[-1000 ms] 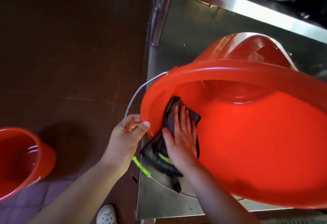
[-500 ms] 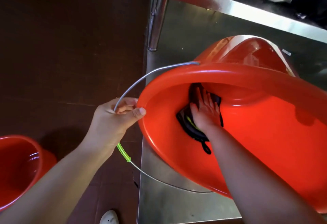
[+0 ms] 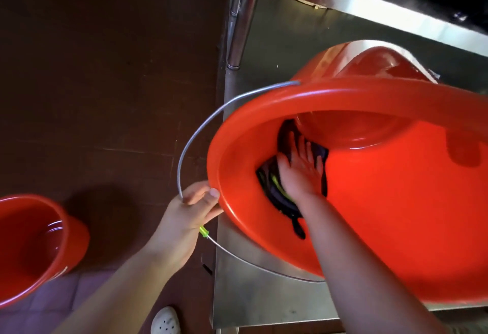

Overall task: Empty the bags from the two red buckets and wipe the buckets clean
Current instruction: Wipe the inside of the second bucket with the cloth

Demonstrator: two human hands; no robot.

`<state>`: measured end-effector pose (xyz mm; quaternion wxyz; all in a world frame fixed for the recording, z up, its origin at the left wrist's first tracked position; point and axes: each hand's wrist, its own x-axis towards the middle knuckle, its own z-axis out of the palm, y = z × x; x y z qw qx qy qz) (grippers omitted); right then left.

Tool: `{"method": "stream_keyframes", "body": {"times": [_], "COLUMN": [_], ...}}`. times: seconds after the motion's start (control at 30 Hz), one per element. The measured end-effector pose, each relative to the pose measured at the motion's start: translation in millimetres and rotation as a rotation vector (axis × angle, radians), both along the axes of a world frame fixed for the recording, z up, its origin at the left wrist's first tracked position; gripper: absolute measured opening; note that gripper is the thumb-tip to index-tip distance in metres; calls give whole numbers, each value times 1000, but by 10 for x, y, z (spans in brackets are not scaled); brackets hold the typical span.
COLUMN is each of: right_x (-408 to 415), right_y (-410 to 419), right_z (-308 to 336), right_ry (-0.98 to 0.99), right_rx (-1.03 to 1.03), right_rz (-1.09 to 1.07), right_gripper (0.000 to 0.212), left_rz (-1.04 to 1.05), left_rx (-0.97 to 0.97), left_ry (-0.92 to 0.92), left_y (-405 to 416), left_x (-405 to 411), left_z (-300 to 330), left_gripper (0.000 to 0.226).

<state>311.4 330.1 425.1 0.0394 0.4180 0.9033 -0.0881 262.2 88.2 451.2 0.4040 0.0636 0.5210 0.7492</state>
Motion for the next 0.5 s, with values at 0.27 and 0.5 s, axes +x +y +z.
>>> {"method": "stream_keyframes", "body": {"times": [0.27,0.5], "right_x": [581,319], "right_y": [-1021,-307], "right_z": [101,86], "right_ry": [323,255], "right_rx": [-158,-60], "right_rz": [298,333], "right_gripper": [70,68], "left_rz": [134,222], "left_rx": [9,-1], "left_ry": [38,158], "left_y": [153,271], "left_x": [19,-271], "left_z": [87,407], "left_gripper": [15,37]}}
